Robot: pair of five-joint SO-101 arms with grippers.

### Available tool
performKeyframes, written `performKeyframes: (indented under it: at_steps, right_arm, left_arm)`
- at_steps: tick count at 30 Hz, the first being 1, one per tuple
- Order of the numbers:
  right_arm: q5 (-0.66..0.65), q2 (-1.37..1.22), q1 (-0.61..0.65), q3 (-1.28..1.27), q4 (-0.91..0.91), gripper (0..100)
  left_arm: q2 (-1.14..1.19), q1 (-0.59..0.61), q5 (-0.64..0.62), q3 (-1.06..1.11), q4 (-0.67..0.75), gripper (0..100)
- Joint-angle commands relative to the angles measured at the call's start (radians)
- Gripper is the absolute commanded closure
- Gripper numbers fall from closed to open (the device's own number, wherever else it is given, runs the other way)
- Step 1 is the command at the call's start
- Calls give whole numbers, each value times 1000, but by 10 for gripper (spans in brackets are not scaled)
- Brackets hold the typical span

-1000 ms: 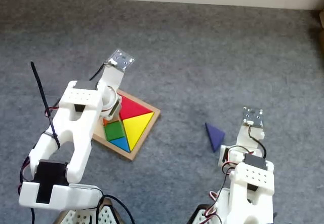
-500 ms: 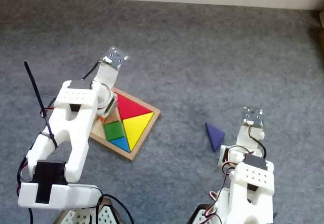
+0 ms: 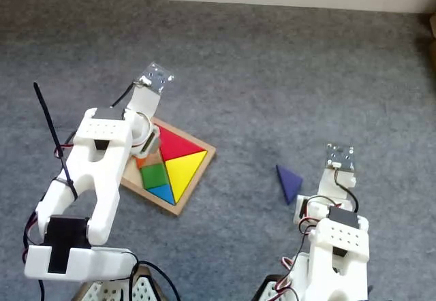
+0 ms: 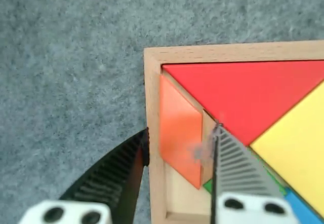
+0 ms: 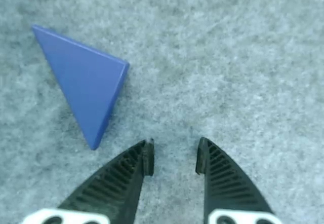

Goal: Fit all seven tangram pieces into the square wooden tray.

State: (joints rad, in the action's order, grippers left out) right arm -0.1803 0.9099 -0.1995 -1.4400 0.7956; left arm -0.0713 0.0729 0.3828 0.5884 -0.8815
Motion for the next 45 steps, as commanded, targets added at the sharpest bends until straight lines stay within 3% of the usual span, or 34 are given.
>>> performKeyframes:
  at_steps: [1, 10, 15, 23, 25, 33, 40, 45]
  right_arm:
    - [-12, 22, -10, -4, -12, 853]
    - [-12, 22, -10, -4, -12, 853]
    - [-12, 22, -10, -4, -12, 853]
    - [-12, 22, -10, -4, -12, 853]
    - [-12, 22, -10, -4, -12, 853]
    - [-12, 22, -10, -4, -12, 853]
    - [-11, 22, -10, 2, -1, 853]
    - [-11, 19, -1, 188, 213, 850]
  left_arm:
    - [-15, 33, 2, -50, 17, 835]
    - [10, 101, 2, -38, 37, 836]
    - [131, 73, 2, -33, 100, 836]
    - [173, 4, -2, -97, 49, 836]
    - [168, -5, -54, -102, 49, 835]
    - [-114, -25, -150, -110, -101, 832]
    - [-430, -62, -267, 38, -157, 832]
    - [-545, -31, -282, 171, -153, 832]
